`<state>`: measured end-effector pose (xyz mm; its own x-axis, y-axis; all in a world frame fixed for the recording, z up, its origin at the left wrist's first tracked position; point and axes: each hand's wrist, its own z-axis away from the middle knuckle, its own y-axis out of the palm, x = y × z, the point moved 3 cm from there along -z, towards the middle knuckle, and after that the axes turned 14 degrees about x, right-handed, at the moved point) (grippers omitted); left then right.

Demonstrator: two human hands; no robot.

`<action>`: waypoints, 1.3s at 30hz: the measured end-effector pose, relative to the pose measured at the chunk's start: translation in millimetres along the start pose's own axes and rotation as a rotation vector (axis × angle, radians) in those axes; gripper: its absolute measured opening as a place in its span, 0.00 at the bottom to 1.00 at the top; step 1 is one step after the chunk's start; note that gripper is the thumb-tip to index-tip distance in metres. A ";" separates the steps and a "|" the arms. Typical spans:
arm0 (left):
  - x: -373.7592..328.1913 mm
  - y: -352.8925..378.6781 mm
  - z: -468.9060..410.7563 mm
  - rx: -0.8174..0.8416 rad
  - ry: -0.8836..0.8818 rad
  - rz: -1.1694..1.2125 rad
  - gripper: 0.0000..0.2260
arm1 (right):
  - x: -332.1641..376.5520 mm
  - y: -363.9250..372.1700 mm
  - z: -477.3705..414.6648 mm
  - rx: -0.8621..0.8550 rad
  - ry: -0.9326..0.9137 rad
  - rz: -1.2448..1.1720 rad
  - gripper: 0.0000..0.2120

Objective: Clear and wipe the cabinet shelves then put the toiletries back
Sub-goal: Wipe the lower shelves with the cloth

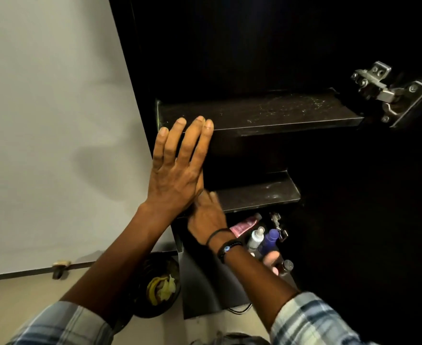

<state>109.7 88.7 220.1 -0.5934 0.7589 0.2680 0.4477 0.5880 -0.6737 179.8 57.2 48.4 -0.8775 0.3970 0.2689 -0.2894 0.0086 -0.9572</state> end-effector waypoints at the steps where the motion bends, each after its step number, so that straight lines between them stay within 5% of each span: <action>1: -0.3 0.1 0.3 -0.002 0.003 0.005 0.35 | 21.2 8.8 -2.6 0.023 -0.032 -0.002 0.24; 5: 1.0 0.1 1.4 -0.016 0.017 0.035 0.35 | 18.8 -7.5 10.2 -0.053 -0.103 0.093 0.21; 12: -2.8 4.0 1.9 -0.034 -0.015 0.049 0.33 | -159.5 -65.0 38.4 -0.104 0.512 0.412 0.23; 16: -5.9 5.6 1.2 -0.066 -0.043 0.058 0.31 | -166.0 -83.1 33.0 -0.053 0.616 0.305 0.17; 19: -5.7 6.9 1.1 -0.081 -0.040 0.051 0.32 | -120.1 -71.6 25.0 -0.082 0.521 0.374 0.16; 25: -4.7 9.6 1.6 -0.095 -0.023 0.047 0.34 | -8.9 -34.7 51.5 -0.205 0.000 0.311 0.13; 31: -3.8 10.1 1.8 -0.100 -0.012 0.053 0.36 | -147.0 -65.5 45.8 -0.050 0.340 0.422 0.23; 34: -5.3 9.9 2.1 -0.106 -0.017 0.056 0.33 | -163.2 -85.0 51.6 -0.021 0.526 0.268 0.14; 39: -5.4 11.5 -0.1 -0.140 -0.030 0.035 0.31 | -49.3 -43.0 62.1 -0.052 0.234 0.006 0.19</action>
<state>118.2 91.4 211.0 -0.5946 0.7722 0.2240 0.5559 0.5961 -0.5793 211.7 -19.8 82.9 -0.7646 0.5993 0.2370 -0.2596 0.0502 -0.9644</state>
